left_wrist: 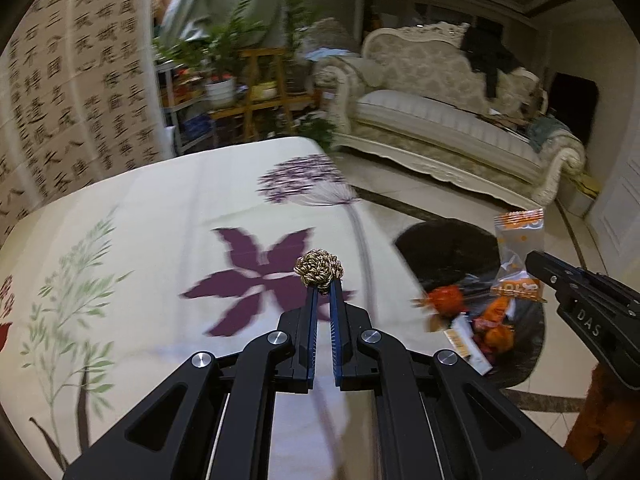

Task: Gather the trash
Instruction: 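Carry the pinecone and snack wrapper over the black bin, then open both tools to drop the pinecone and wrapper into the bin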

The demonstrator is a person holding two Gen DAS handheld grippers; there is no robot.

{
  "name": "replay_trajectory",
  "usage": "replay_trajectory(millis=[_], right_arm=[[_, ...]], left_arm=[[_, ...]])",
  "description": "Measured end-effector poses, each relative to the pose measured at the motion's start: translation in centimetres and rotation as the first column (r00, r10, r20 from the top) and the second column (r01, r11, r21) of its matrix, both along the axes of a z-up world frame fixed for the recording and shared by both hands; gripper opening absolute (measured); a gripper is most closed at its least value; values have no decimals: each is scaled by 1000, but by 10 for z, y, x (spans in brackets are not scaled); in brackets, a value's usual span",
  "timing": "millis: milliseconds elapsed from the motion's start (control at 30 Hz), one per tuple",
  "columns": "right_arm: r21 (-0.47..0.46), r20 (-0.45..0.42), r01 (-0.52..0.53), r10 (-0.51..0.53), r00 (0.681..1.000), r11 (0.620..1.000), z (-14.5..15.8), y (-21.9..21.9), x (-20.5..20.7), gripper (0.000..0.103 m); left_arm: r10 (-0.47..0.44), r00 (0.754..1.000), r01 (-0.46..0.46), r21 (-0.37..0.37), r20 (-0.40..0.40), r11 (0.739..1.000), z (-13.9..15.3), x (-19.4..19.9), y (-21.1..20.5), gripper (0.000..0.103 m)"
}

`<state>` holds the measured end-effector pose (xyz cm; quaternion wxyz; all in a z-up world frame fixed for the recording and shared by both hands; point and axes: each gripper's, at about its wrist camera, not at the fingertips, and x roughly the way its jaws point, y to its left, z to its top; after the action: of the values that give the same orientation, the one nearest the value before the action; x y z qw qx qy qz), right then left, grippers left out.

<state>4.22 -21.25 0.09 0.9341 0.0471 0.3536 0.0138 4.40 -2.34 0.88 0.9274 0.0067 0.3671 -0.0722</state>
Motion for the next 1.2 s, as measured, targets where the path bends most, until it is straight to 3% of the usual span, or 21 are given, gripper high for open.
replay_trajectory(millis=[233,667,1200], right_arm=[[15,-8,50,-50,999,999,-6,-26,-2,6],[34,-52,81,-79,996,996,-25,-50,4,6],[39,-104,107,-103,989,993,-45,-63,23,8]], left_arm=[[-91,996,91,15,7,996,-1,3,-49,7],[-146,989,147,48,-30,988,-23,20,-98,7],[-155,986,159,79,-63,984,-36,38,-117,9]])
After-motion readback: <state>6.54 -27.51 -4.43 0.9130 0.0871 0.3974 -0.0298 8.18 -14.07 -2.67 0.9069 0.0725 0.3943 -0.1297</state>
